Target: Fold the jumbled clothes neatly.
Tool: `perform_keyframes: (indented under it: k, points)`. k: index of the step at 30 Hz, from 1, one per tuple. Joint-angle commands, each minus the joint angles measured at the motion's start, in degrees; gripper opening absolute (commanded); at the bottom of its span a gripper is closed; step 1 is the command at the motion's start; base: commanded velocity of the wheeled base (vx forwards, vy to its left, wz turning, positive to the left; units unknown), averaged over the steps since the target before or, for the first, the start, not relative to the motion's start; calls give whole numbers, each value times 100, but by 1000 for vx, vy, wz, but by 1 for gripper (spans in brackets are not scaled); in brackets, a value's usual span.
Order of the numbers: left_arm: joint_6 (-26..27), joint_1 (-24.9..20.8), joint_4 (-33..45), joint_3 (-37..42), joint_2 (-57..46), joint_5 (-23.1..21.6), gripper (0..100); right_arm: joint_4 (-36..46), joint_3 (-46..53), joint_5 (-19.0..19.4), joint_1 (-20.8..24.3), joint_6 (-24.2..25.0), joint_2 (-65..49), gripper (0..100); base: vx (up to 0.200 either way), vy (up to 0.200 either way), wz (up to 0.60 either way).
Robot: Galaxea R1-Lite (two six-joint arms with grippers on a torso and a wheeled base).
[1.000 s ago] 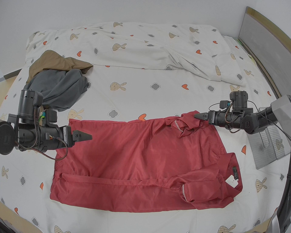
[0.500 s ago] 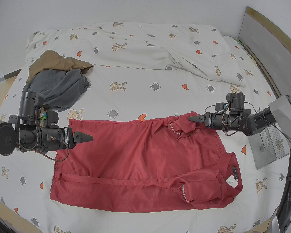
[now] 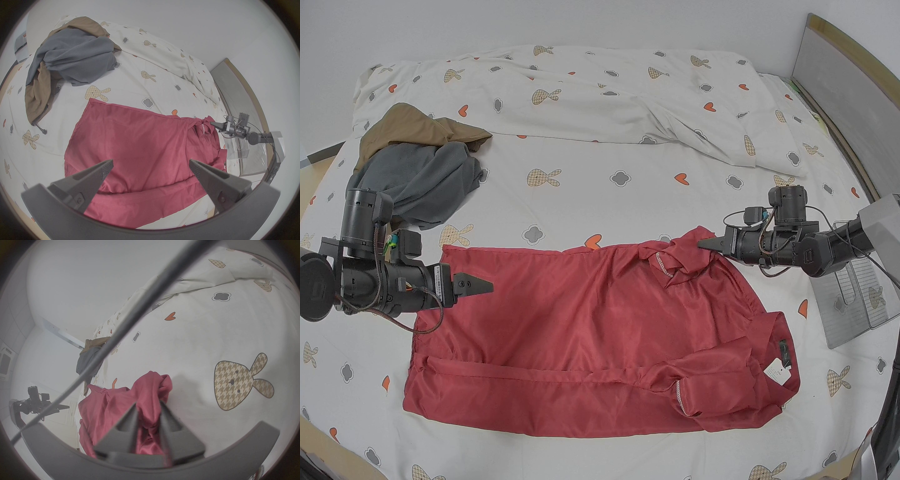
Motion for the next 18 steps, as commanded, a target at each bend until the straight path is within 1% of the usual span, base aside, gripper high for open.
perform_keyframes:
  k: [1,7,9,13,16,18]
  points:
    - [-3,-1,-2,-1,9,1,100,-8,8,1,5,-2,-3,0,0,0,0]
    - [-3,8,-72,-10,176,28,100,-17,78,1,5,7,-73,0,0,0,0]
    - [93,26,-178,-1,334,142,100,-17,166,1,14,7,-231,0,0,0,0]
    - [480,166,-309,-54,659,564,100,-25,421,-8,75,-2,-548,0,0,0,0]
    - [541,263,-520,-98,844,546,100,-25,588,-8,110,-10,-732,0,0,0,0]
    - [647,439,-1030,-203,1301,537,100,-25,746,-8,225,-10,-934,0,0,0,0]
